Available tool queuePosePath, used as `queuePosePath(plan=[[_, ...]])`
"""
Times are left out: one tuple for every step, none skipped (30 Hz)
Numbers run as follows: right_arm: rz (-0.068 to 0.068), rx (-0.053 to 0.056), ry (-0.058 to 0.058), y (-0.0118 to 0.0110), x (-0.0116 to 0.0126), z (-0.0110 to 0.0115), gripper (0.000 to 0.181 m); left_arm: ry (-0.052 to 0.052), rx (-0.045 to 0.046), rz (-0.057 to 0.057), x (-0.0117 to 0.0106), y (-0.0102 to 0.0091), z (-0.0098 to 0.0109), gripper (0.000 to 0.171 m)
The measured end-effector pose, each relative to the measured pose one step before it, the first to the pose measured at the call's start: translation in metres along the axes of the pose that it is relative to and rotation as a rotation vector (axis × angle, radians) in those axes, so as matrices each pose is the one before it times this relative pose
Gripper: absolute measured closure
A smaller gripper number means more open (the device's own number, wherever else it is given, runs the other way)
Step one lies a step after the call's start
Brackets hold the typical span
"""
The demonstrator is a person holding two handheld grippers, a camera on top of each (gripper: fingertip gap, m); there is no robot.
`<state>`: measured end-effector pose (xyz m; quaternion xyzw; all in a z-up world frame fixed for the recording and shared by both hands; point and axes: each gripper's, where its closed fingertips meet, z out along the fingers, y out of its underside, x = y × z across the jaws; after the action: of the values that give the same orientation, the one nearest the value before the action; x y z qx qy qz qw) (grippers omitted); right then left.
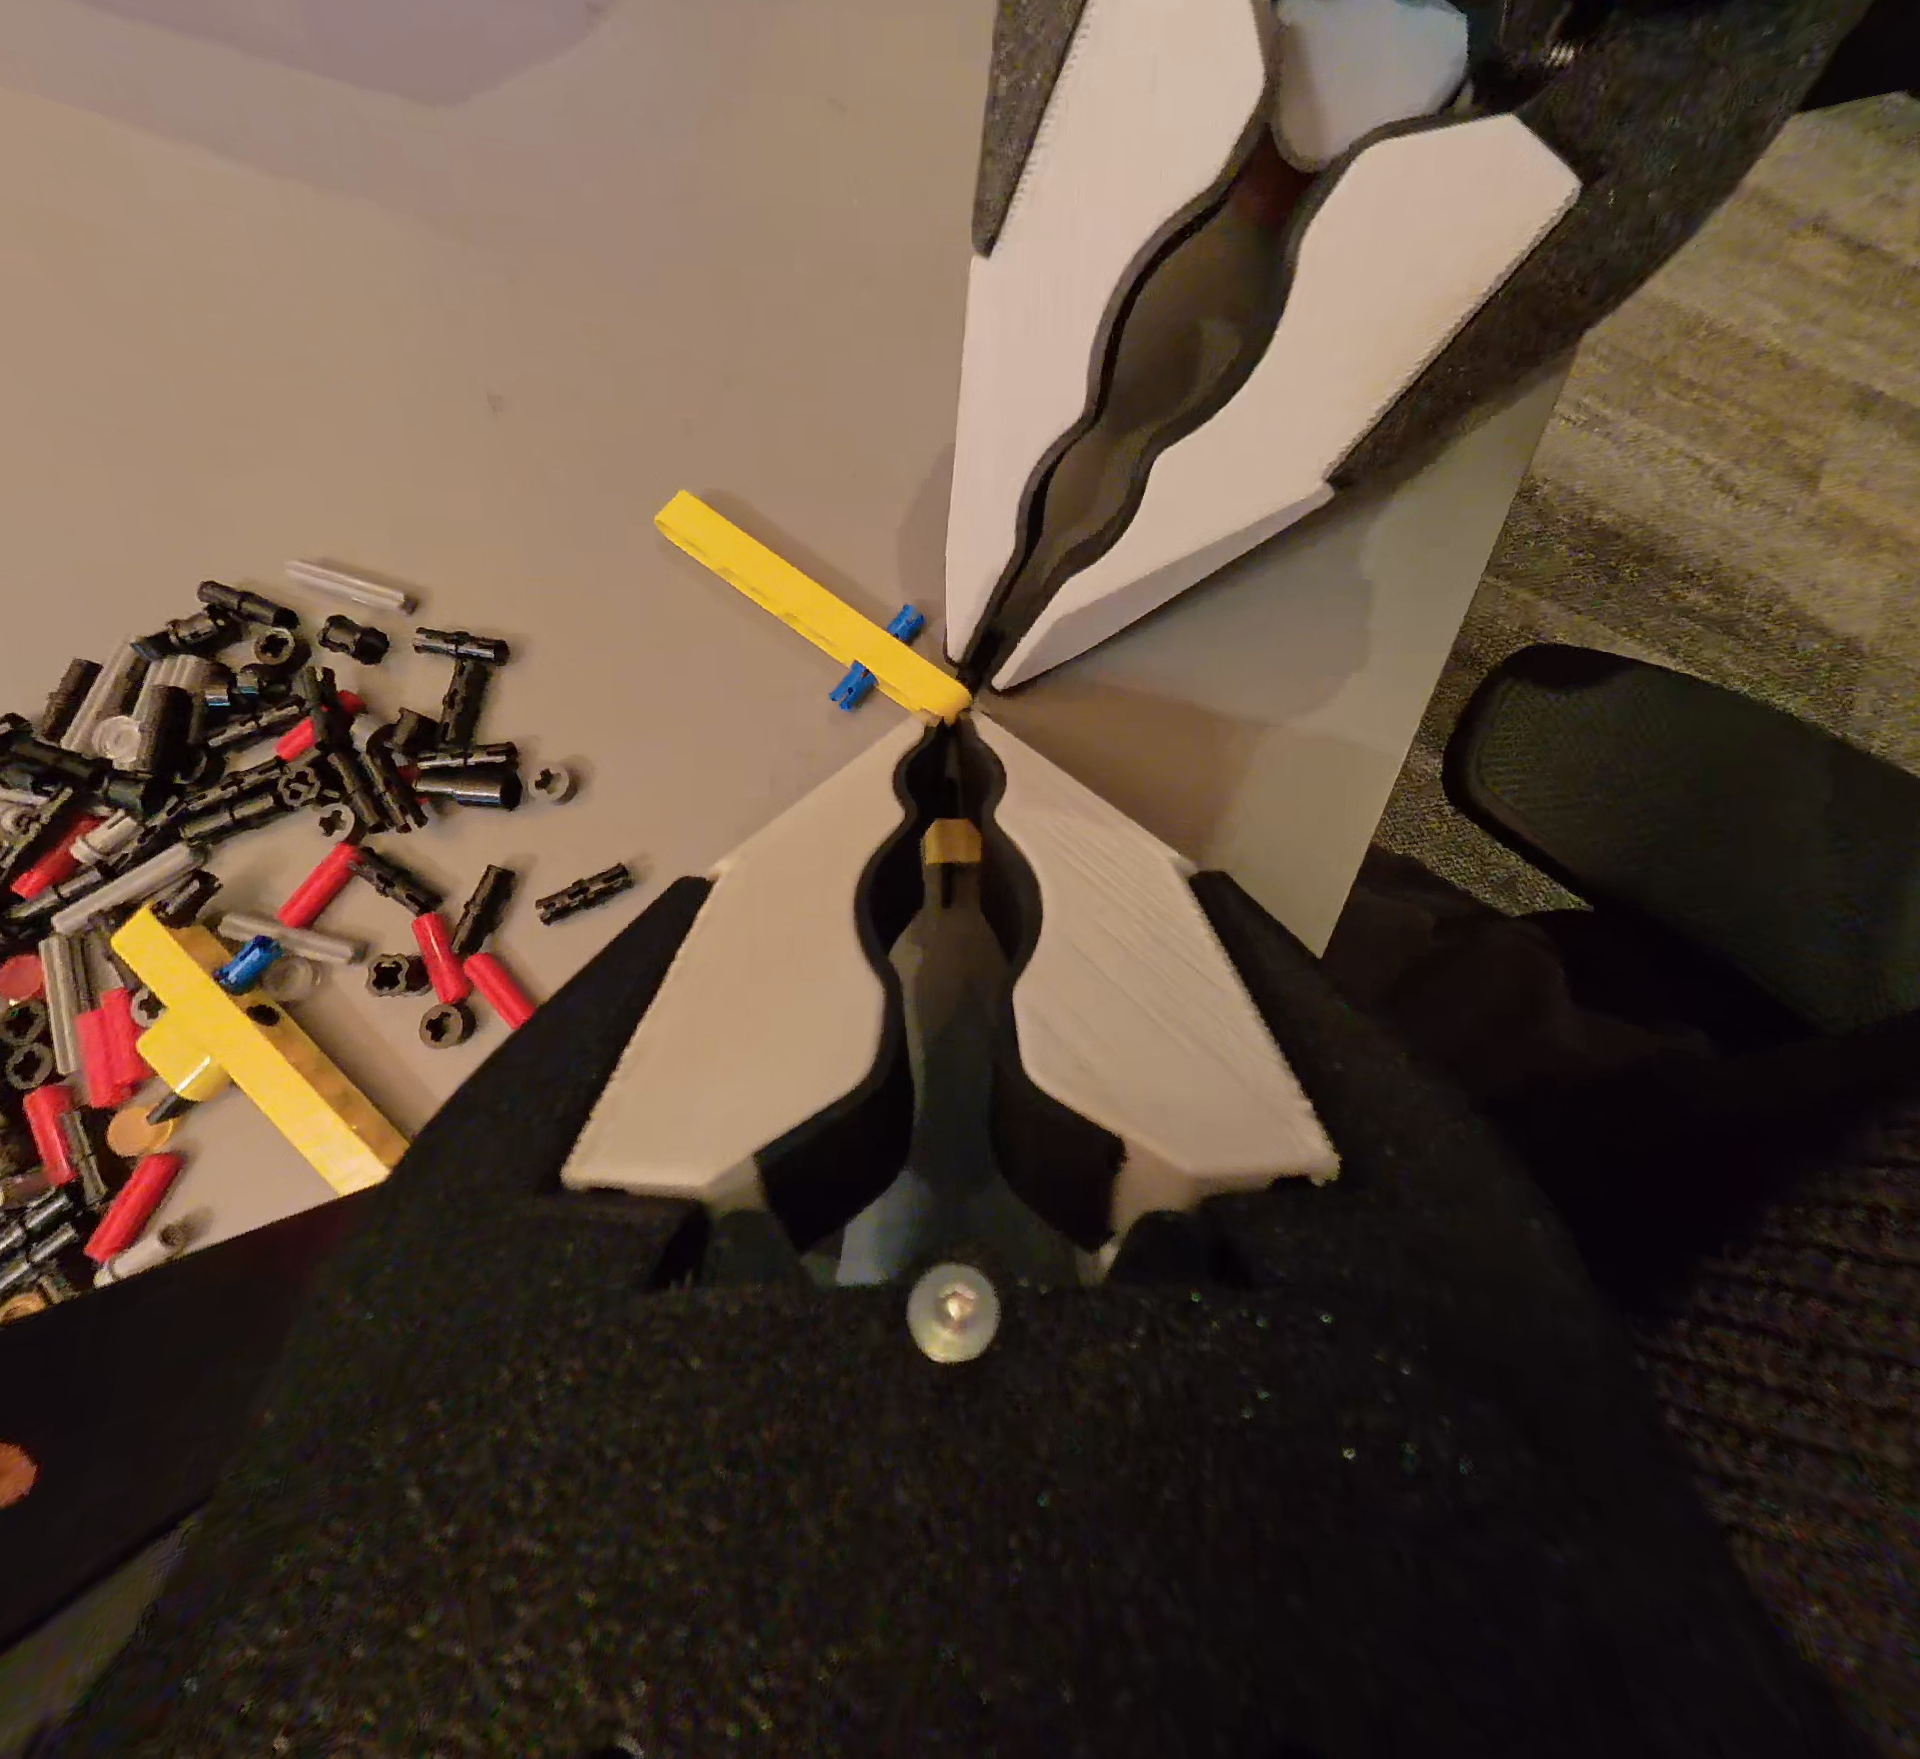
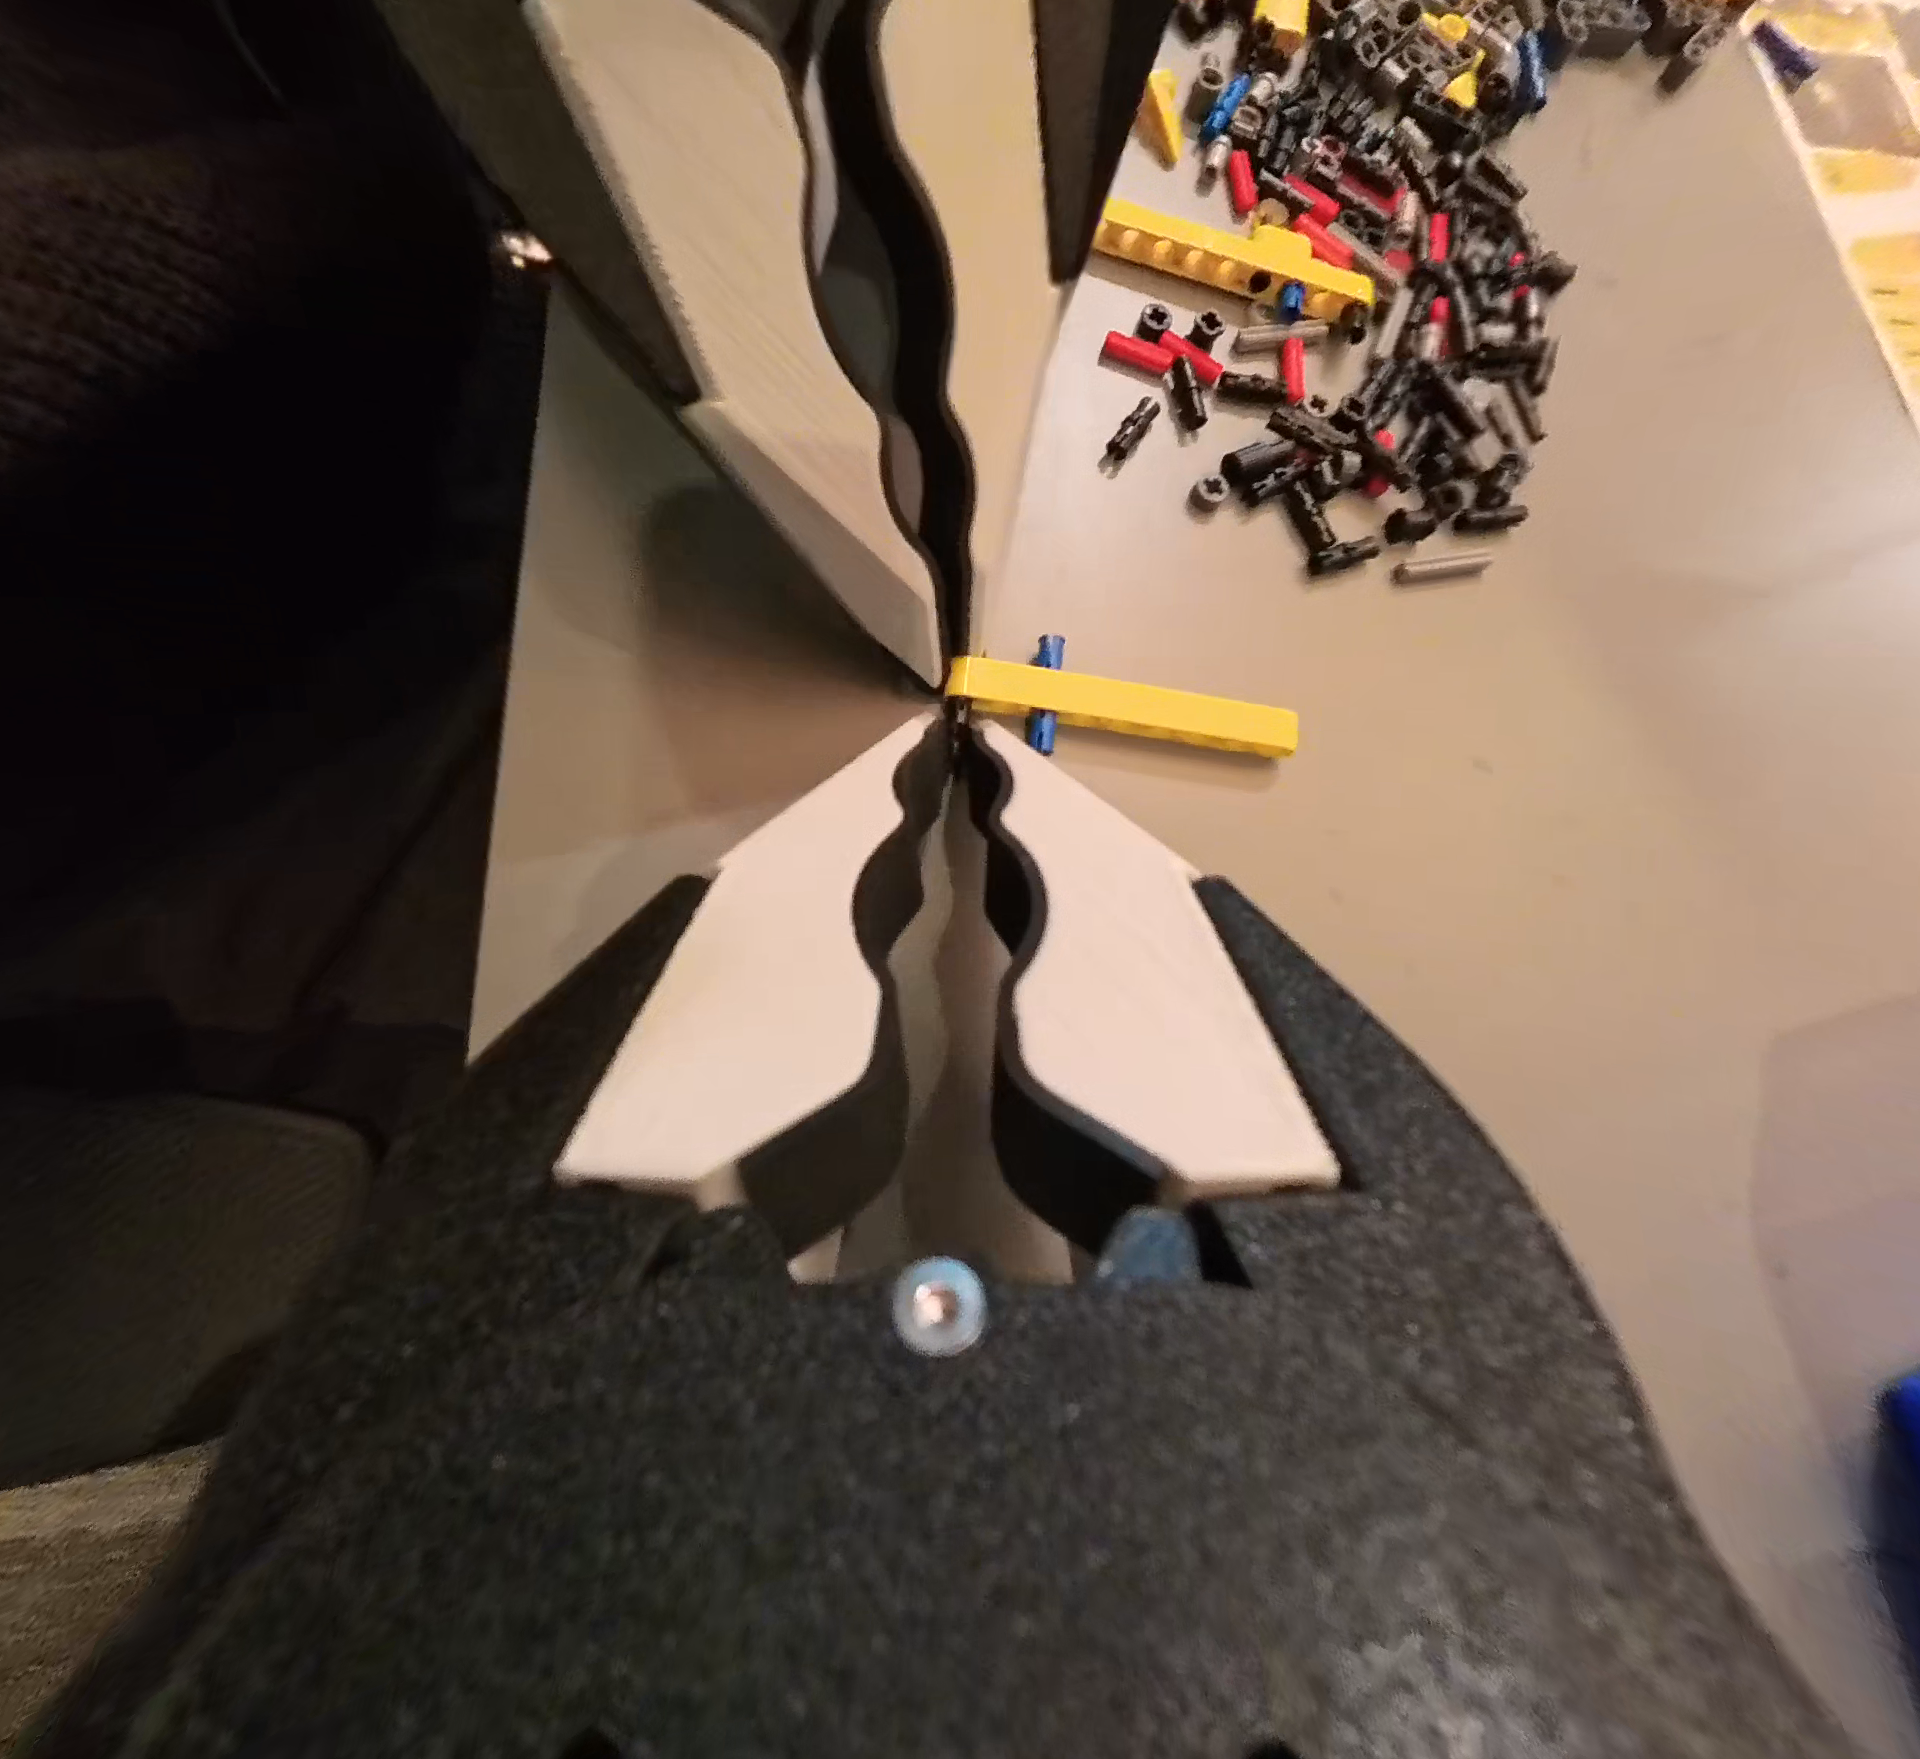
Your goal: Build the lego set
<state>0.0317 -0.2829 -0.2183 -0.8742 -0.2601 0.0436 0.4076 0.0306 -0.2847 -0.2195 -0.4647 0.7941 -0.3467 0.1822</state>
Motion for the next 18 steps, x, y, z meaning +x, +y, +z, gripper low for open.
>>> queuePosePath(plan=[[0.0536, 0.0043, -0.02, -0.00009, 0.00028, 0.00011, 0.179, 0.0018, 0.00237, -0.0047, -0.00003, 0.00004, 0.00004, 0.171], [0.0611, 0.006, -0.0196, -0.00006, 0.00034, 0.0, 0.179, 0.0013, 0.00318, -0.0059, -0.0001, -0.00012, -0.00002, 0.171], [0.0556, 0.003, -0.0151, -0.00015, 0.00043, 0.00006, 0.179, -0.0001, 0.00281, -0.0094, -0.00005, -0.00007, -0.00004, 0.171], [0.0519, -0.0025, -0.0105, -0.00001, 0.00033, -0.00002, 0.179, 0.0017, 0.00185, -0.0125, -0.00013, -0.00007, -0.00002, 0.171], [0.0592, -0.0023, -0.014, -0.00007, 0.0002, 0.00009, 0.18, -0.0016, -0.00008, -0.0023, -0.00003, -0.00008, 0.00009, 0.171], [0.0599, 0.0024, -0.0224, -0.00008, 0.00011, -0.00021, 0.18, -0.0013, -0.00089, -0.0004, 0.00015, -0.00013, 0.00009, 0.171], [0.0538, 0.0074, -0.0282, -0.00018, 0.00004, -0.00008, 0.18, 0.0022, -0.00119, -0.0018, -0.00002, 0.00001, 0.00005, 0.171], [0.0423, 0.0072, -0.0272, -0.0003, -0.00004, -0.00015, 0.18, 0.0016, -0.00085, 0.0009, -0.00006, 0.00011, -0.00008, 0.171], [0.0283, 0.0042, -0.0207, -0.00033, 0.0001, -0.00004, 0.18, -0.0014, 0.00015, 0.0049, 0.00004, 0.00002, 0.00002, 0.171], [0.0113, 0.0012, -0.0108, -0.00005, 0.00003, 0.0, 0.18, -0.0027, -0.00049, 0.0017, -0.0001, -0.00006, -0.00001, 0.171], [-0.0097, -0.0006, 0.0015, -0.00012, 0.00001, 0.00002, 0.18, -0.0077, -0.00461, 0.0099, 0.00001, -0.00003, 0.00007, 0.171], [-0.0306, -0.0039, 0.0134, 0.00024, -0.00006, 0.00007, 0.18, -0.0058, -0.00538, 0.0077, 0.00002, -0.00003, 0.00007, 0.171], [-0.0559, -0.0099, 0.0268, 0.00029, 0.00005, 0.00021, 0.18, -0.0005, -0.0063, 0.0045, -0.00007, 0.00014, 0.00004, 0.171], [-0.0634, -0.0169, 0.0338, 0.0004, -0.00011, 0.00019, 0.18, 0.0065, -0.00661, -0.0112, -0.00004, 0.00006, -0.00011, 0.171], [-0.0468, -0.0197, 0.029, 0.00042, 0.00005, 0.00009, 0.18, -0.0002, -0.00486, -0.0064, -0.0001, 0.0, 0.00002, 0.171], [-0.0246, -0.0147, 0.0187, 0.00063, 0.00002, -0.00003, 0.179, -0.0144, -0.00391, 0.0258, -0.00004, 0.00028, 0.00002, 0.171], [0.0068, -0.0081, 0.0041, 0.0005, -0.00005, -0.00019, 0.178, -0.0066, -0.00472, 0.0155, -0.00011, 0.00018, -0.00011, 0.171], [0.0183, -0.0012, -0.0046, 0.00036, 0.00003, -0.00027, 0.178, 0.0094, -0.00446, -0.0073, 0.00001, 0.00006, -0.00007, 0.171]])
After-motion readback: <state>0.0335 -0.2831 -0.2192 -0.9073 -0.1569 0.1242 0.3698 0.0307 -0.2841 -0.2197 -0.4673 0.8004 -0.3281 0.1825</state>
